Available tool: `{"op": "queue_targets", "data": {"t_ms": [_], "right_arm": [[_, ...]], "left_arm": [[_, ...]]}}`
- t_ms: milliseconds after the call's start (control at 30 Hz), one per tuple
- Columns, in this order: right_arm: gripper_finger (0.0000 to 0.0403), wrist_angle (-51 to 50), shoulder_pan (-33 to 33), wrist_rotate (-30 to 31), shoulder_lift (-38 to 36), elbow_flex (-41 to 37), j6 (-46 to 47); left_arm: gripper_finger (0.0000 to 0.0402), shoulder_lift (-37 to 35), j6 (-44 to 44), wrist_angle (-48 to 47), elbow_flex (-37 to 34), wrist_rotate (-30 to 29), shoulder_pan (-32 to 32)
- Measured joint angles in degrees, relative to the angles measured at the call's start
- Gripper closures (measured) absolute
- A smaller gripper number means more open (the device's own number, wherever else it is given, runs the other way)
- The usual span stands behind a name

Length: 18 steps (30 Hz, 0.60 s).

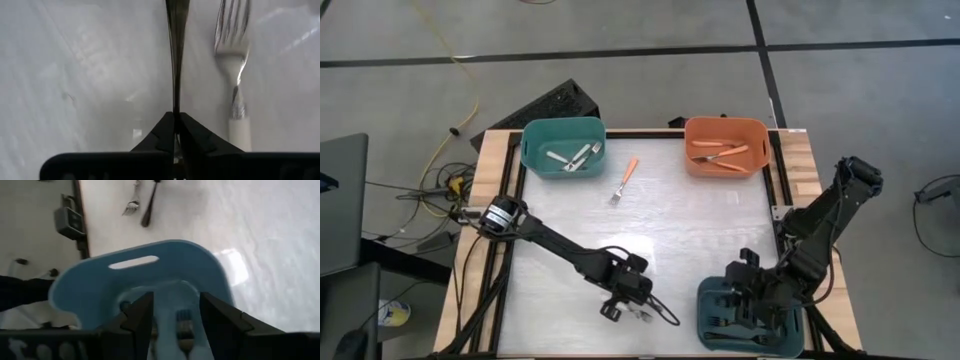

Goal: Sort silverware by color (type)
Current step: Put the black fork into the blue bin

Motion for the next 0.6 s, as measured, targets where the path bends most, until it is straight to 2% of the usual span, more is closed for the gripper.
{"op": "queue_targets", "data": {"t_ms": [100, 400, 533, 600], "right_arm": [[0.0220, -1.4, 0.0, 1.0, 0.0, 0.0, -0.7], [0.0220, -1.5, -1.8, 2.6, 0.0, 0.0, -4.2], [0.0220, -1.2, -3.7, 2.6, 0.0, 0.0, -4.1], [0.0220, -0.2, -4.8, 2.4, 0.0, 0.0, -4.0]], "left_arm": [[0.0399, 0.0, -0.8, -2.3, 2.7, -0.1, 0.3], [0.0399, 0.0, -0.9, -19.3, 12.9, -3.0, 0.9], [0.0400, -2.5, 0.2, -26.2, 13.2, -7.0, 1.1], [0.0400, -5.6, 1.4, -26.7, 11.6, -9.1, 1.6]]}}
